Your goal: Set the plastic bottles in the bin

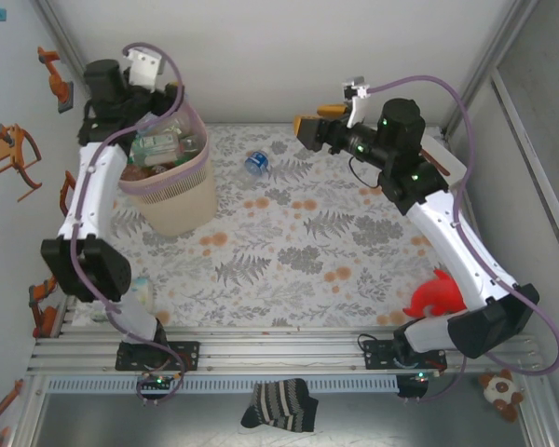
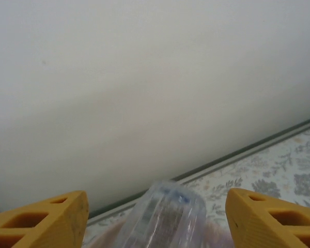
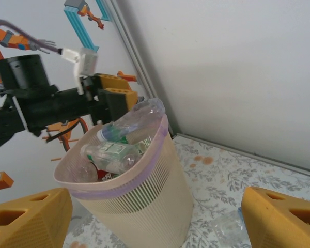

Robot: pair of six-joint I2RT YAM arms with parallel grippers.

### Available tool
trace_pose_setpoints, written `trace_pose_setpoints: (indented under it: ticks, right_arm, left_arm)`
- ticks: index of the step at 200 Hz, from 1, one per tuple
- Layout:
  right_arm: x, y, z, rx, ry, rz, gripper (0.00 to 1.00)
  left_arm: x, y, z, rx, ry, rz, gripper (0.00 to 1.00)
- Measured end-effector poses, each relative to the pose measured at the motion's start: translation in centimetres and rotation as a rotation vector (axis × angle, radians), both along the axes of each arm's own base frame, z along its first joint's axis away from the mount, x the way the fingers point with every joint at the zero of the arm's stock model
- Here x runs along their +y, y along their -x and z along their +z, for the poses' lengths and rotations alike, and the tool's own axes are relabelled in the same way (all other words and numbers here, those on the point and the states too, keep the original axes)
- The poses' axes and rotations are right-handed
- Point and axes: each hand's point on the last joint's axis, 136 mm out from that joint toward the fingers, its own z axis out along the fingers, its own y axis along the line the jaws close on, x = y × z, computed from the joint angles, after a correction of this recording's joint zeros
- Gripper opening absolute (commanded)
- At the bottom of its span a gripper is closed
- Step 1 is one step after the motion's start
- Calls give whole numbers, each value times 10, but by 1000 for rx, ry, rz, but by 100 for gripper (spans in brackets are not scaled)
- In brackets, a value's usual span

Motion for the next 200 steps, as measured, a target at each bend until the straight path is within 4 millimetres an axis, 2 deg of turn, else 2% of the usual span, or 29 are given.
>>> trace_pose_setpoints:
  ticks: [18,33,58,80,104,133,200]
  right_arm:
    - [-2,1,-2,3,2,-10,84]
    - [-4,1,-2,2,2,-18,84]
    - [-6,4,-1,-1,1,-21,84]
    - [-6,5,0,-3,0,-22,84]
    - [-7,5,1,-4,0,-25,84]
    - [-7,5,-1,-2,1,-26,84]
    - [-7,6,-5,14,-3,-26,84]
  left_arm:
    - [-13,-23,-9,-14,-34,54,78]
    - [-15,-38,-12,-29,-60,107,80]
    - [-2,-58,-11,-61,-110,227,80]
    - [12,-67,-5,-80,-150,312,78]
    - [22,-67,-5,-70,-194,366,76]
    - [25,-63,-9,-48,-233,380,73]
    - [29,-40,-36,90,-311,333,66]
